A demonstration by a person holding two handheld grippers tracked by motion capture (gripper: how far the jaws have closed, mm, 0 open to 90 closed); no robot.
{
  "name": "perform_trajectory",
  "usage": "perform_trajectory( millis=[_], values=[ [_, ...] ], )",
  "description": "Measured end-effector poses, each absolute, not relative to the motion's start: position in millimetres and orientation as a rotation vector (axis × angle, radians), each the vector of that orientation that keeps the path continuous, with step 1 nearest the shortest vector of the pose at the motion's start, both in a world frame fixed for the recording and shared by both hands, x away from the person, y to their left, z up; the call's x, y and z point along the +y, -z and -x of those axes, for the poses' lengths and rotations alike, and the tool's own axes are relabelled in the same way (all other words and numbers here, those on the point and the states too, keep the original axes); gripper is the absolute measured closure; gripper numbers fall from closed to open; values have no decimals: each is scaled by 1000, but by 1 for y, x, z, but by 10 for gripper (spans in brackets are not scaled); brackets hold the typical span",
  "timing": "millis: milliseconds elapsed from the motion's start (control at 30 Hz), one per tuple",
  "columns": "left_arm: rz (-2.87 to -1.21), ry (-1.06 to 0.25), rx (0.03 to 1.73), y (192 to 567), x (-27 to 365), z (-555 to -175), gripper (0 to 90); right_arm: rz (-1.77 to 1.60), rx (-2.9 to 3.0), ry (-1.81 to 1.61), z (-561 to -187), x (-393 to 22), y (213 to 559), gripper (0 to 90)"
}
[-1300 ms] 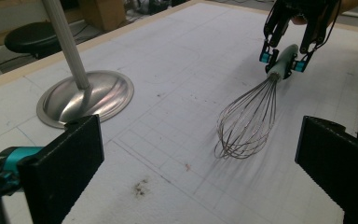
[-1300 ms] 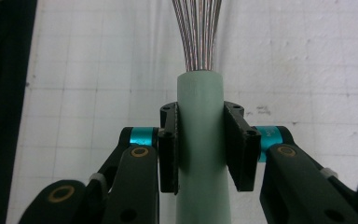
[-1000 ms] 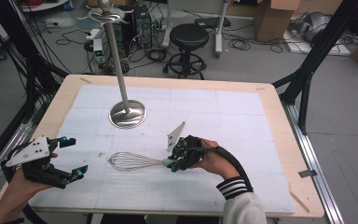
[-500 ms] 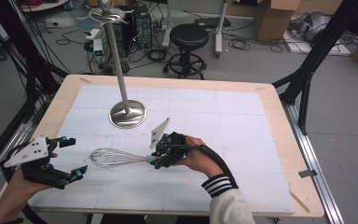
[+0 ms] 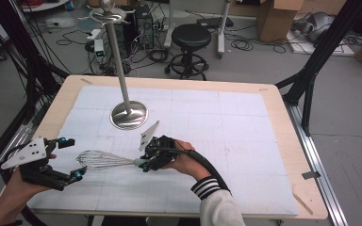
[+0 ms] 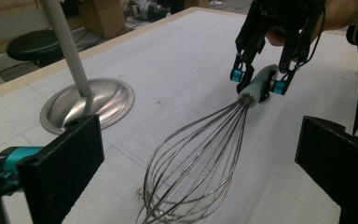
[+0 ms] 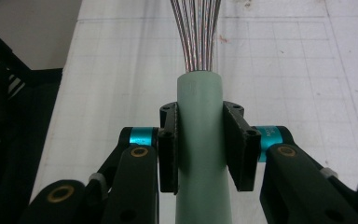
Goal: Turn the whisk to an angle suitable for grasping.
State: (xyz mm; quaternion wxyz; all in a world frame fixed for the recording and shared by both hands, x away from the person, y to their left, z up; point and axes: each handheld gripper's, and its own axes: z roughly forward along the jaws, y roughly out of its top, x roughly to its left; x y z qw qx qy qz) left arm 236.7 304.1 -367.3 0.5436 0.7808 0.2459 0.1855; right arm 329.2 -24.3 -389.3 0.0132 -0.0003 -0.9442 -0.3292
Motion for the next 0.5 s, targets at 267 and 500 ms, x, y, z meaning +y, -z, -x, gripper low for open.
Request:
perform_trajectory(
  millis=[267,500],
  values=[
    [-1856,-440,584,367,304,-236,17,35,-2924,1033,-329,-7,399,692],
    [-1861,-438,579,368,303,-237,17,41,-2936,1016,-330,1,403,689]
  ],
)
